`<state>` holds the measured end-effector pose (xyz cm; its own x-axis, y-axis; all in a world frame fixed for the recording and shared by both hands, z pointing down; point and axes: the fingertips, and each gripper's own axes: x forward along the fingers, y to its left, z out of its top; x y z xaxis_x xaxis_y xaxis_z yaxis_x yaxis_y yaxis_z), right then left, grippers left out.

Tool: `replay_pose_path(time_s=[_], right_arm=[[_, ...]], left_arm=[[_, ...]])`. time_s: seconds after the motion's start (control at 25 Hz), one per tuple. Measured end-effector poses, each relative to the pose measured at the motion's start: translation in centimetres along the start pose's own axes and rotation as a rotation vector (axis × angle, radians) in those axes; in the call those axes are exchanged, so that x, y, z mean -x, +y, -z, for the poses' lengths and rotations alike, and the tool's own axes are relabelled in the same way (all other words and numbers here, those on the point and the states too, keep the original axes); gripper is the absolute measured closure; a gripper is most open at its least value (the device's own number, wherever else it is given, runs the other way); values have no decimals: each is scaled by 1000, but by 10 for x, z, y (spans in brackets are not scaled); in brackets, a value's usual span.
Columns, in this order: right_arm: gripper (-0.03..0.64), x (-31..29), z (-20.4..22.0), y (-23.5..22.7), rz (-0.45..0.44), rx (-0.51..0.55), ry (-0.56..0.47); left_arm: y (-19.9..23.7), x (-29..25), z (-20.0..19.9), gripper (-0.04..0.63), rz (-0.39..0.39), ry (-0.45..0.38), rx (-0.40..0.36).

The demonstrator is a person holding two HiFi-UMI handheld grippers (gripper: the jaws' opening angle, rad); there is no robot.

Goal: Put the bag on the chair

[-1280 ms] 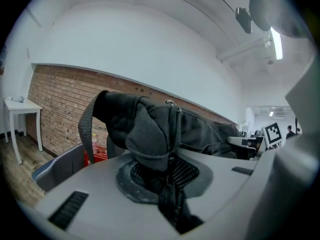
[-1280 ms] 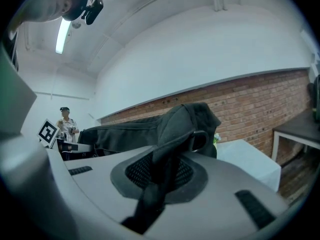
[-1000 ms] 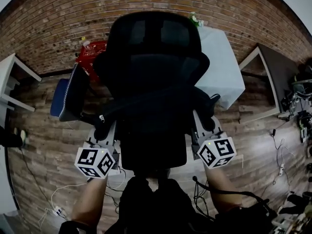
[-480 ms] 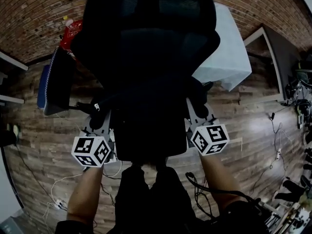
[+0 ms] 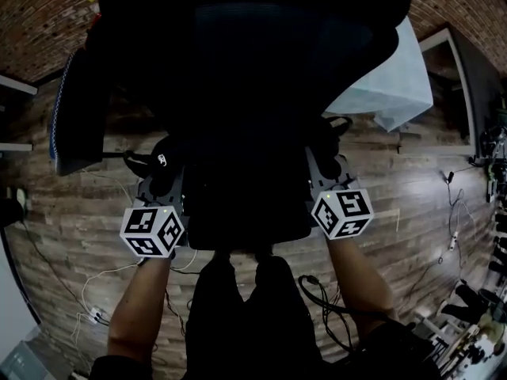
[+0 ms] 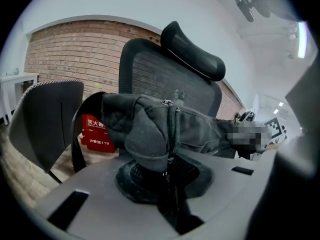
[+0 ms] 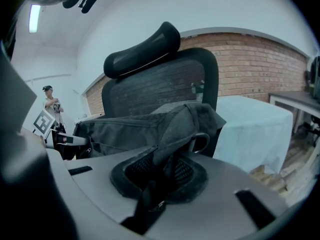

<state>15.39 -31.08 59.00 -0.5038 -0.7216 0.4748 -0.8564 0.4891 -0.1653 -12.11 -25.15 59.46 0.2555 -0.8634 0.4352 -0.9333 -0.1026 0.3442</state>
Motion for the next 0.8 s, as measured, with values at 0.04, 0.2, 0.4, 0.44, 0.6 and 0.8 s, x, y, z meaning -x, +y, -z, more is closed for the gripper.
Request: replay_pose_path(time_s=[0.04,0.2,0.4,0.44,0.6,0.8], right_arm=[[568,-4,6,-1,0,-2,9],[568,-18,28,-2,0,-8,41],[568,-33,53,-6,6,-13,69],[568,-36,59,-6,6,-10,77],[568,-45,83,-9,7,-10,116],[568,-54,109,-19,21,-25,148]], left_arm=[[3,-2,5,532,-5,8,3],[13,-11,24,532,-23,35,13],[25,-22,47,532,-45,52,16],[27,-24,53,531,-51,56,17],[35,-33,75,531,-65,83,28],[38,-46,98,531,-77,115,26]])
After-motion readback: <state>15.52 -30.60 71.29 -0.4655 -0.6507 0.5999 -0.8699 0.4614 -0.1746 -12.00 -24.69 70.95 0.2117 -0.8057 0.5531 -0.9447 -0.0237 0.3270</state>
